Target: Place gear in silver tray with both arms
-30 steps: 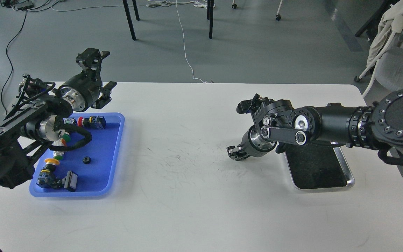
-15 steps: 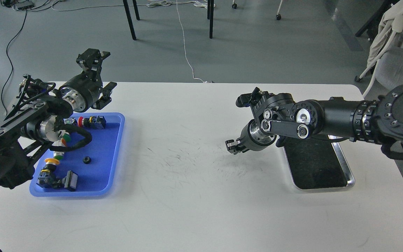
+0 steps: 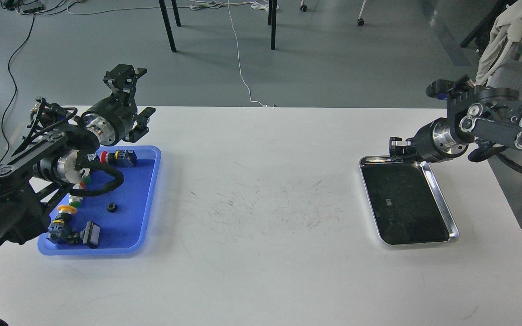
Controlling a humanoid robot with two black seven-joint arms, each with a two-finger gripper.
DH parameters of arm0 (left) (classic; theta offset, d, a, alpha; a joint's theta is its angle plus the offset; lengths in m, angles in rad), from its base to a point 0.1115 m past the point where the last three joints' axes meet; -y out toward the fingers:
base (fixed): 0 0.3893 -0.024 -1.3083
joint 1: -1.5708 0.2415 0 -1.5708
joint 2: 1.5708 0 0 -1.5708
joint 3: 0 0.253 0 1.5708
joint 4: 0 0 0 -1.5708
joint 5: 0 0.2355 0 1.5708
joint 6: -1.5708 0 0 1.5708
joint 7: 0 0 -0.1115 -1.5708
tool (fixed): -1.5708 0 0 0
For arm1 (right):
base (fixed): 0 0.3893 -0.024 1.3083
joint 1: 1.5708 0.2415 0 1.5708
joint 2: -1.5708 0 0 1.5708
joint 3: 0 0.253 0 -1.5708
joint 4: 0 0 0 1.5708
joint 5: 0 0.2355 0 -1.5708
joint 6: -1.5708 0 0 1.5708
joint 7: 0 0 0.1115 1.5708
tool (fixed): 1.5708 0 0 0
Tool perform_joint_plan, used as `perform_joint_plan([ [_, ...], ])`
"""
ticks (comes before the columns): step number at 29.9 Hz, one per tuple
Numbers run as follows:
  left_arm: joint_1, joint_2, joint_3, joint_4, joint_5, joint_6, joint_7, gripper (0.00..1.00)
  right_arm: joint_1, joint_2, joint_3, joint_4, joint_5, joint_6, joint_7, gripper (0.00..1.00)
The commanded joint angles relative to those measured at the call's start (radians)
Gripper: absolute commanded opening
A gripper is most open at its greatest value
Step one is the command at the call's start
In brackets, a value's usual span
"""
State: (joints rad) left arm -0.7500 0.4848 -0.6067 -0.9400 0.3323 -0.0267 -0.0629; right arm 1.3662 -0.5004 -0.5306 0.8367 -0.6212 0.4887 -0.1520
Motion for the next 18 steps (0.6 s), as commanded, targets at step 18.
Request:
perform_joint_plan([
  [18,0.000,-0.003,0.001,0.004,0.016,0.007,0.000,0.98,-0.138,0.089,0.050,-0.056,-0.012,0.000,0.003,0.08],
])
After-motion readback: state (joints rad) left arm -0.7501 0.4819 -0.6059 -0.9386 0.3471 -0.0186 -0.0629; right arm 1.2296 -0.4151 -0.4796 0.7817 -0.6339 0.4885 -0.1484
